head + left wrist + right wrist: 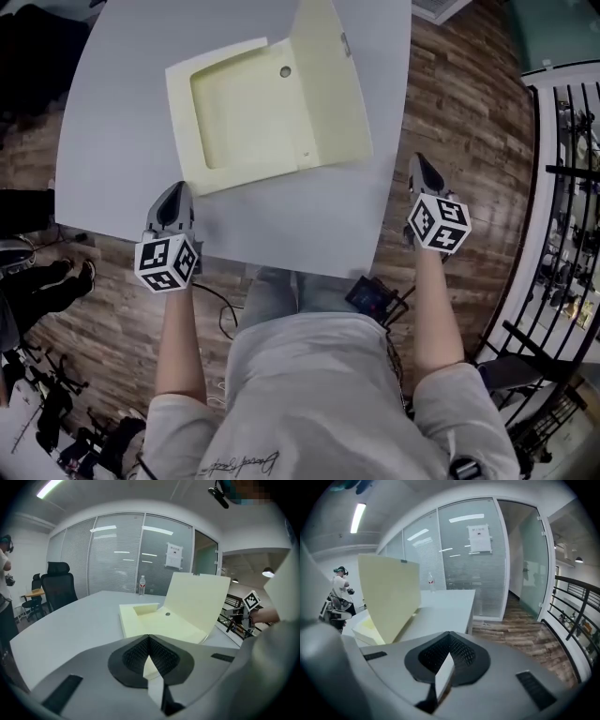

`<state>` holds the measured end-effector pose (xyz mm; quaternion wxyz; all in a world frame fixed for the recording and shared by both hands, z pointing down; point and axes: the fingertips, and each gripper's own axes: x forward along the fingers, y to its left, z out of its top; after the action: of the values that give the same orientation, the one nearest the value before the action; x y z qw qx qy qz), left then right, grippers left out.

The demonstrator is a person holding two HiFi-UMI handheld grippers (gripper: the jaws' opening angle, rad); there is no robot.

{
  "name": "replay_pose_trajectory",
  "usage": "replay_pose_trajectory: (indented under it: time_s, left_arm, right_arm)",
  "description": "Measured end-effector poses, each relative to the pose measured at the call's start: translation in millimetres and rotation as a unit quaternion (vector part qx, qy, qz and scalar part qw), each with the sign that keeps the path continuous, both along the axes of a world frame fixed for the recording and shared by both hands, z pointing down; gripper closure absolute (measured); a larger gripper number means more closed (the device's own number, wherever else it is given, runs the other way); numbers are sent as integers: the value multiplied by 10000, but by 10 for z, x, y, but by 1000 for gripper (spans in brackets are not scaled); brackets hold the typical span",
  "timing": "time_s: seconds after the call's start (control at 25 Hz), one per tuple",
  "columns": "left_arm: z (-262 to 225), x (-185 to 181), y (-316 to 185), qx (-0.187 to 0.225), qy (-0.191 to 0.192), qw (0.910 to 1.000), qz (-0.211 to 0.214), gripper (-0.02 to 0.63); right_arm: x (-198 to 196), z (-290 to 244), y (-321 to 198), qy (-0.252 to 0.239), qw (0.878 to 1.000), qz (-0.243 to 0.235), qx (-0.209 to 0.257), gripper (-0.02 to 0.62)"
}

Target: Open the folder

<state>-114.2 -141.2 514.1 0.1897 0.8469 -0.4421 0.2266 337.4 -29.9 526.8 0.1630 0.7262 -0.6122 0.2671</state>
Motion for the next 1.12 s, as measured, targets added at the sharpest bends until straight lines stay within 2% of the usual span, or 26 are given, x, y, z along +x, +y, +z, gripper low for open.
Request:
replay_pose_trajectory:
  time_s: [0.28, 0.48, 0.76, 1.12]
  left_arm:
    - [-405, 192, 126, 353, 293, 9984, 336, 597]
    - [-691, 311, 328, 373, 632, 9953, 636, 597]
    - [-964, 356, 606, 292, 984, 9922, 714, 597]
    - [-1184, 474, 940, 439, 828, 9924, 794, 597]
  right_arm:
    - [-438, -604, -143, -86, 9973, -571, 457, 574]
    - [-804, -918, -137, -193, 9935, -912, 650, 574]
    - [-1475, -1277, -84, -318, 9831, -1601, 827, 574]
    - [-2285, -1507, -39, -620, 9658, -2372, 844, 574]
